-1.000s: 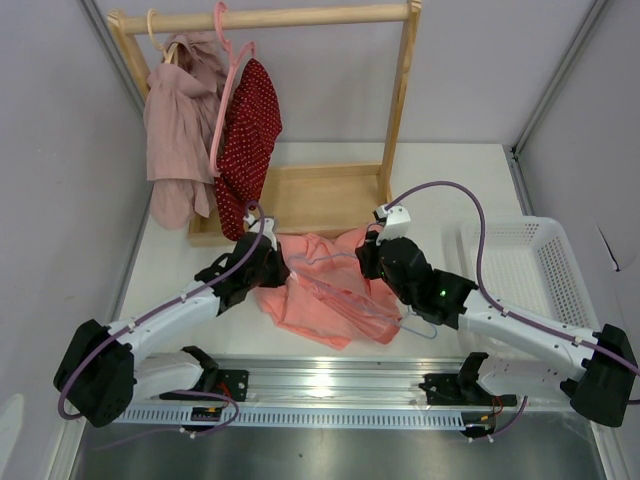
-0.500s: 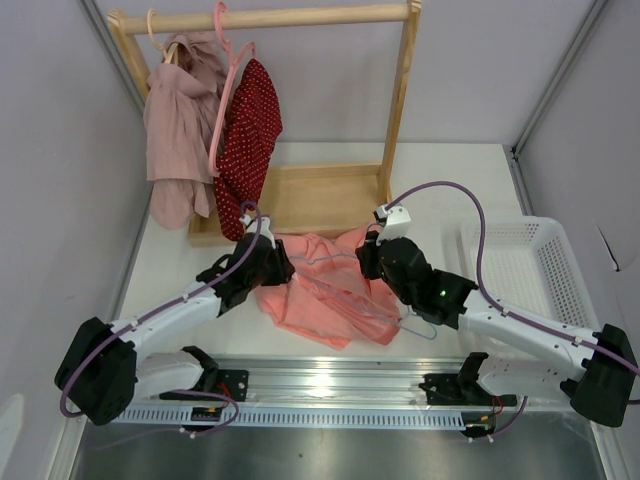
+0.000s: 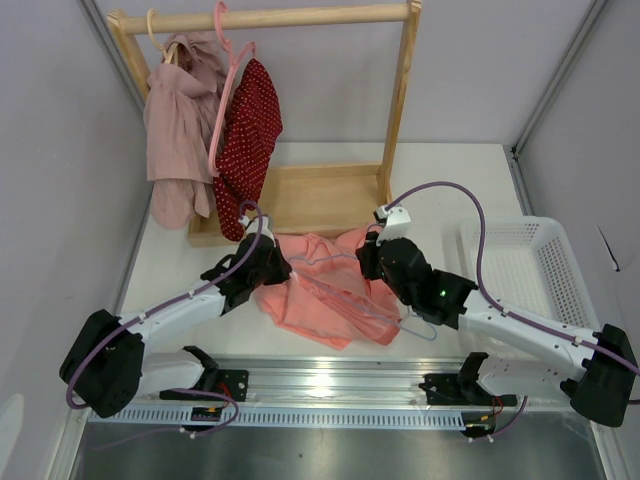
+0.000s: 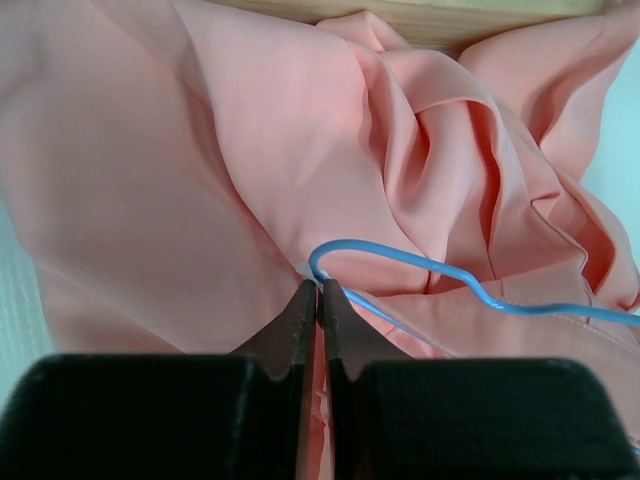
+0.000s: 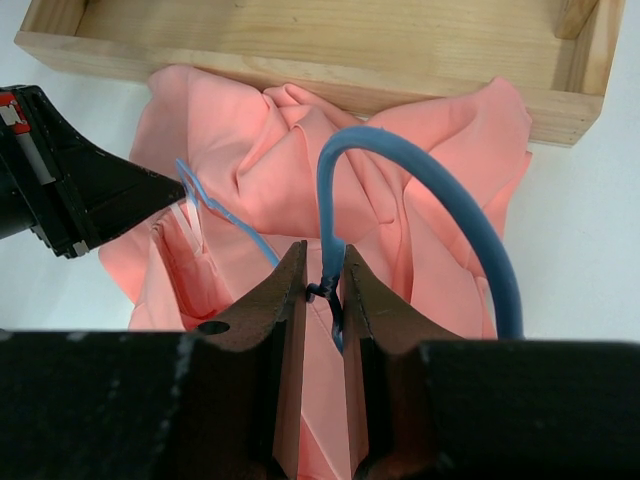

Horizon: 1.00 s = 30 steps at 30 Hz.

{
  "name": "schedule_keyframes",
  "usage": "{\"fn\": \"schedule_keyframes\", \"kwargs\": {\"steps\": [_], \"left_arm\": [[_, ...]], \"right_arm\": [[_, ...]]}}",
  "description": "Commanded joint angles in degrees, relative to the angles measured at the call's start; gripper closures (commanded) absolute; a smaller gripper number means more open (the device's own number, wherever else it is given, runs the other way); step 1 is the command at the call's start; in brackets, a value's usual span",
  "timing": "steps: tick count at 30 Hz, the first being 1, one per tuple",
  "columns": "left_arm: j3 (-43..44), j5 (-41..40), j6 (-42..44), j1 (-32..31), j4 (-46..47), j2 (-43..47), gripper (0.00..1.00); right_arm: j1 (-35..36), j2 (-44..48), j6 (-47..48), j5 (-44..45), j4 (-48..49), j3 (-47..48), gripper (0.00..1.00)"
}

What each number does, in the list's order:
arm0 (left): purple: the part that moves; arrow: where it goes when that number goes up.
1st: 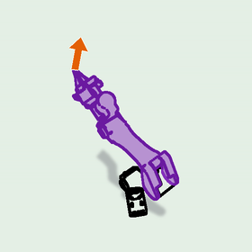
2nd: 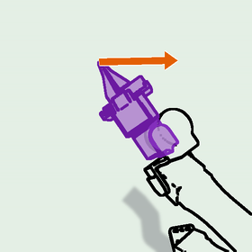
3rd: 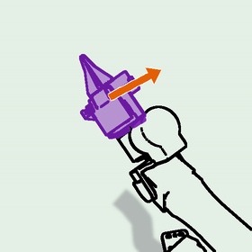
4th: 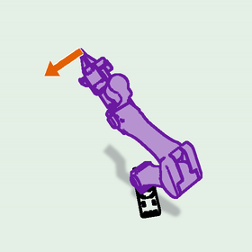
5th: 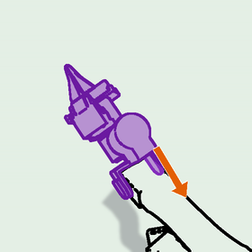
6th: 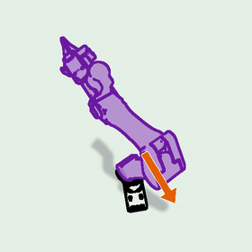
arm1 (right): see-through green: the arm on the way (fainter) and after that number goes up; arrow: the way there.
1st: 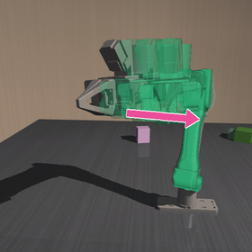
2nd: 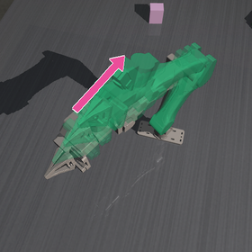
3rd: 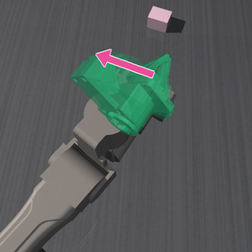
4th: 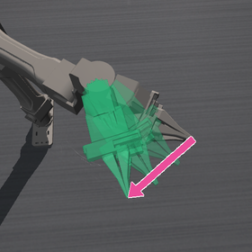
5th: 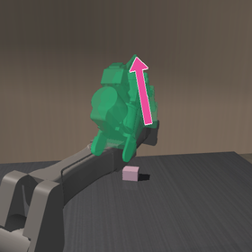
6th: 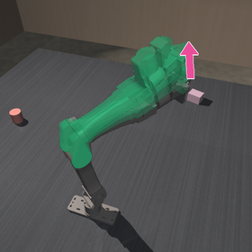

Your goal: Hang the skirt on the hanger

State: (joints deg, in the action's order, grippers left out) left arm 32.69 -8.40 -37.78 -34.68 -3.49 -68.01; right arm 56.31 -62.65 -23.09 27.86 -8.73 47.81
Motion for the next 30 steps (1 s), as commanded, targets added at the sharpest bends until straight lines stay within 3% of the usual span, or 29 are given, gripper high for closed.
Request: {"fn": "schedule_keyframes", "kwargs": {"steps": [1, 12, 22, 30], "left_arm": [[0.1, -1.3, -1.1, 0.4, 2.8, -0.5, 0.99], [-1.8, -3.3, -0.4, 0.5, 2.3, 3.1, 1.0], [-3.8, -3.5, 2.4, 0.5, 1.7, 10.7, 1.0], [-3.5, -3.0, 3.1, 0.4, 1.5, 11.1, 1.0]], "right_arm": [[0.4, 1.8, -0.8, 0.9, 0.3, 1.3, 1.0], [-2.9, 3.9, -6.3, -3.8, -7.2, 5.0, 1.0], [-4.3, 5.3, -9.8, -8.5, -9.5, 5.0, 1.0], [-4.1, 4.6, -10.1, -9.8, -9.8, 4.8, 1.0]]}}
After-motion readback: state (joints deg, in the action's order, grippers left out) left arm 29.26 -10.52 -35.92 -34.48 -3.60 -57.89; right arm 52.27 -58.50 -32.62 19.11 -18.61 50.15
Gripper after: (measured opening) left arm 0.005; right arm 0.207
